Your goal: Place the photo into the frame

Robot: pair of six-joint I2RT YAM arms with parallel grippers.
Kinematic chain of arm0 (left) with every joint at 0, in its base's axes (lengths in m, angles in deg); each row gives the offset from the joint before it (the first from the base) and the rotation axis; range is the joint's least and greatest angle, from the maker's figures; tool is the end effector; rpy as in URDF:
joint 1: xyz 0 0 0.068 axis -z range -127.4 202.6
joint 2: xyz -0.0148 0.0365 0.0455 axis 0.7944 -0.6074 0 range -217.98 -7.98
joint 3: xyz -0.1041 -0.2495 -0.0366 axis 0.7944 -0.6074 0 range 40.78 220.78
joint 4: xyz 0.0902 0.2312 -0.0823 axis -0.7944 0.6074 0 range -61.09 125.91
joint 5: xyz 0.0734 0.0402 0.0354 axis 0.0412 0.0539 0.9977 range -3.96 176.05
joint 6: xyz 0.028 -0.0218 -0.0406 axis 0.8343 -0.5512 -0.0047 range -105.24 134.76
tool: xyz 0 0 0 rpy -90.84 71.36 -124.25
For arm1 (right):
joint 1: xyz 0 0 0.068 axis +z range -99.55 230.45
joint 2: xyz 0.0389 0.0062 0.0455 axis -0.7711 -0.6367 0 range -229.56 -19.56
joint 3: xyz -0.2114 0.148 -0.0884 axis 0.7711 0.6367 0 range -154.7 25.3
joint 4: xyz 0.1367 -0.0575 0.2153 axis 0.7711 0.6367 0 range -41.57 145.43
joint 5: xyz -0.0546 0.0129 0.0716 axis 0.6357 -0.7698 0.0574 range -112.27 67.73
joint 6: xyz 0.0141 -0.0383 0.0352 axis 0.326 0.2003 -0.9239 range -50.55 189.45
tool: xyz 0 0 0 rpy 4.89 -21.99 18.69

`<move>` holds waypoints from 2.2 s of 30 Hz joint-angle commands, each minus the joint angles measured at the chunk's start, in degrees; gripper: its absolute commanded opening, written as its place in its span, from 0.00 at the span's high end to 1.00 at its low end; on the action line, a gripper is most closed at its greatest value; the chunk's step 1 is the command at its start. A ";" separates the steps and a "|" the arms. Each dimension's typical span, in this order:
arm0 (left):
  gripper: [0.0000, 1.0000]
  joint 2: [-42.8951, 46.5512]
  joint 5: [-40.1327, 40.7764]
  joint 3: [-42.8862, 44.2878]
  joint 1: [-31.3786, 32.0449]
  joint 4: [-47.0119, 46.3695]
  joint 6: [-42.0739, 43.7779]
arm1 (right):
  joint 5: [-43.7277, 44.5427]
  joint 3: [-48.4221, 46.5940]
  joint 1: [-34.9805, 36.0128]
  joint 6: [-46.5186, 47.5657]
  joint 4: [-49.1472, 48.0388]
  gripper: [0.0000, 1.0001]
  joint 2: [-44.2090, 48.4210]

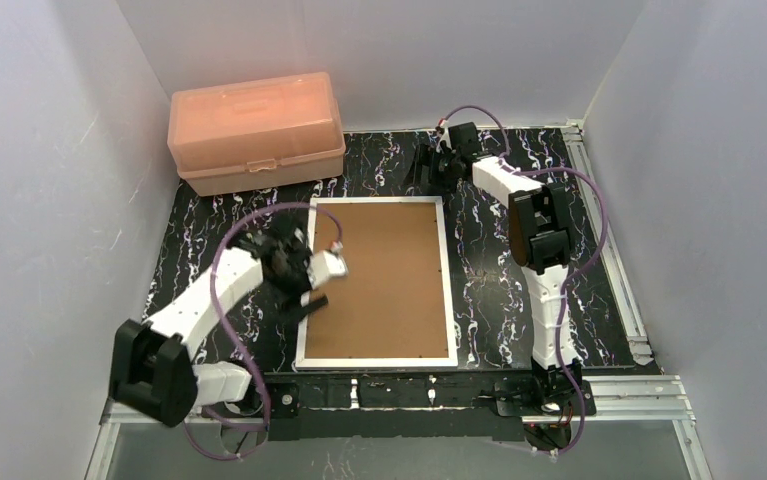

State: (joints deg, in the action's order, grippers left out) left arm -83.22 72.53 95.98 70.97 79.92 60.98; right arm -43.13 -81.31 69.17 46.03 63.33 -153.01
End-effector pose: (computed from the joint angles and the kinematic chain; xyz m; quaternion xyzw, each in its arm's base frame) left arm 0.2240 -0.0832 0.2385 0.5397 0.8176 -0.0733 0.1866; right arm 0.4953 0.1813 0.1766 -0.0371 0.8998 0.2987 0.3158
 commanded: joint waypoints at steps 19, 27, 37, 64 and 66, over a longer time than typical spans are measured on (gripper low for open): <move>0.02 11.26 20.12 -17.85 50.41 -7.16 -7.27 | 1.43 -4.09 1.79 1.08 2.51 0.06 -3.85; 0.02 12.80 36.05 -27.70 50.97 -24.30 2.03 | -1.09 0.22 3.54 2.79 3.10 0.10 -2.47; 0.02 16.86 41.52 -32.91 43.71 -36.25 10.78 | 3.33 34.67 1.49 0.81 -8.07 0.14 18.57; 0.05 -18.09 33.11 0.40 6.50 -42.33 4.64 | 1.58 78.67 4.72 -16.41 -14.38 0.14 56.25; 0.05 -18.98 31.38 3.47 4.38 -38.52 2.30 | 0.62 78.08 4.80 -16.75 -15.68 0.13 56.17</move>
State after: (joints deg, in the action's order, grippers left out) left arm -101.21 108.90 94.26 79.02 35.37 70.16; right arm -36.97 -4.55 72.78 33.53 44.01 -96.40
